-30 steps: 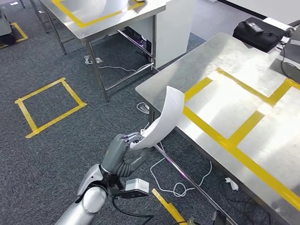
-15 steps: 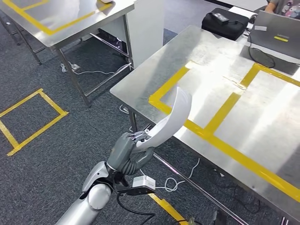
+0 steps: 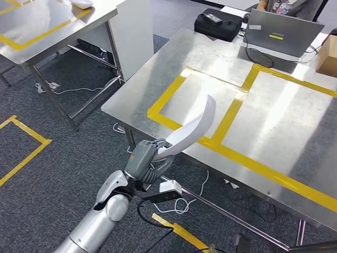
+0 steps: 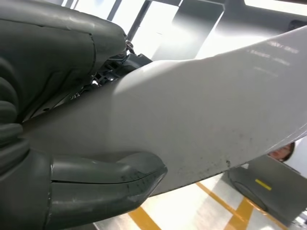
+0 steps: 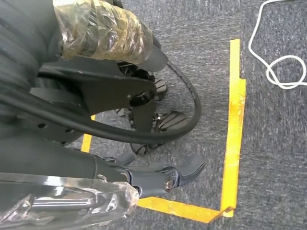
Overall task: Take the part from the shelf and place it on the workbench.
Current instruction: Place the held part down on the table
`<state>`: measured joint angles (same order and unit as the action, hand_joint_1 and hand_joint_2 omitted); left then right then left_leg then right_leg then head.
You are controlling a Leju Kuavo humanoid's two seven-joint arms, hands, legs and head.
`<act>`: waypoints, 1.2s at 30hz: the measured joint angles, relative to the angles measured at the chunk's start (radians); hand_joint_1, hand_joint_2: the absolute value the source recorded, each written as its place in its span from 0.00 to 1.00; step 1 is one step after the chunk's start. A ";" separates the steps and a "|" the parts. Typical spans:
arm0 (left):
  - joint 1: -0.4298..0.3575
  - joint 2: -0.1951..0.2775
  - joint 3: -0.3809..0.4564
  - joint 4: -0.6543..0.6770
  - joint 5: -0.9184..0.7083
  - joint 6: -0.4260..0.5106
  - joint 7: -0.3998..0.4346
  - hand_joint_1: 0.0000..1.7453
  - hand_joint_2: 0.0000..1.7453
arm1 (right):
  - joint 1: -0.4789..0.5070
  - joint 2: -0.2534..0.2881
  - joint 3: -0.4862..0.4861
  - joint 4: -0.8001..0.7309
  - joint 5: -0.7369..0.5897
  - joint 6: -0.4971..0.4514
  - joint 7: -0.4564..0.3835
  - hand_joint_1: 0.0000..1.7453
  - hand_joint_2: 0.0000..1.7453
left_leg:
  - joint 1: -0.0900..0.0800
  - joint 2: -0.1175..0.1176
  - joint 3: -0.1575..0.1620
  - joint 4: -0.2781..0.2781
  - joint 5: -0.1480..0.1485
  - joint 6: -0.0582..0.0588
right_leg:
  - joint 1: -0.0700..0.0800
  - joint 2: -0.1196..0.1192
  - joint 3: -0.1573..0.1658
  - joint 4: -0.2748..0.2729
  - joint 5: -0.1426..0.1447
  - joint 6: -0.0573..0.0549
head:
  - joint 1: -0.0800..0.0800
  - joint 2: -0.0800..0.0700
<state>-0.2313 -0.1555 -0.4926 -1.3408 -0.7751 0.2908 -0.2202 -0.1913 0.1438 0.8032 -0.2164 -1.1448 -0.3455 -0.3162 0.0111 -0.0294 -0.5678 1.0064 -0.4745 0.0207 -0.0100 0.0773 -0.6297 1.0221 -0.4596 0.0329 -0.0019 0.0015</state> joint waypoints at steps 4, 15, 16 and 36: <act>-0.016 -0.010 0.003 0.030 -0.039 0.009 0.019 1.00 1.00 | -0.005 0.000 -0.007 -0.001 0.023 0.003 0.010 0.00 1.00 | -0.001 0.041 -0.001 -0.004 0.003 0.011 | -0.001 -0.067 -0.109 0.226 -0.109 0.016 | 0.009 0.000; -0.106 -0.050 0.007 0.135 -0.175 0.041 0.102 1.00 1.00 | -0.016 0.000 -0.049 -0.009 0.112 0.013 0.039 0.00 1.00 | -0.010 0.101 0.000 0.015 -0.022 -0.022 | 0.005 -0.101 0.025 -0.018 0.001 -0.019 | 0.005 0.000; -0.114 -0.052 0.008 0.141 -0.178 0.042 0.104 1.00 1.00 | -0.017 0.000 -0.051 -0.010 0.114 0.013 0.041 0.00 1.00 | -0.008 0.084 -0.012 0.045 -0.043 -0.028 | 0.003 -0.093 0.026 -0.020 0.002 -0.025 | 0.004 0.000; -0.262 -0.087 0.054 0.318 -0.354 0.039 0.252 1.00 1.00 | -0.033 0.008 -0.114 -0.025 0.251 0.060 0.088 0.00 1.00 | 0.001 0.043 -0.019 -0.001 0.015 0.013 | -0.004 -0.072 -0.133 0.270 -0.111 0.021 | 0.014 0.000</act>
<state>-0.4932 -0.2426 -0.4381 -1.0231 -1.1289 0.3293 0.0317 -0.2242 0.1522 0.6891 -0.2414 -0.8933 -0.2860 -0.2286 0.0117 0.0132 -0.5867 1.0050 -0.4594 0.0339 -0.0137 0.0052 -0.7627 1.2918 -0.5711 0.0540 0.0119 0.0015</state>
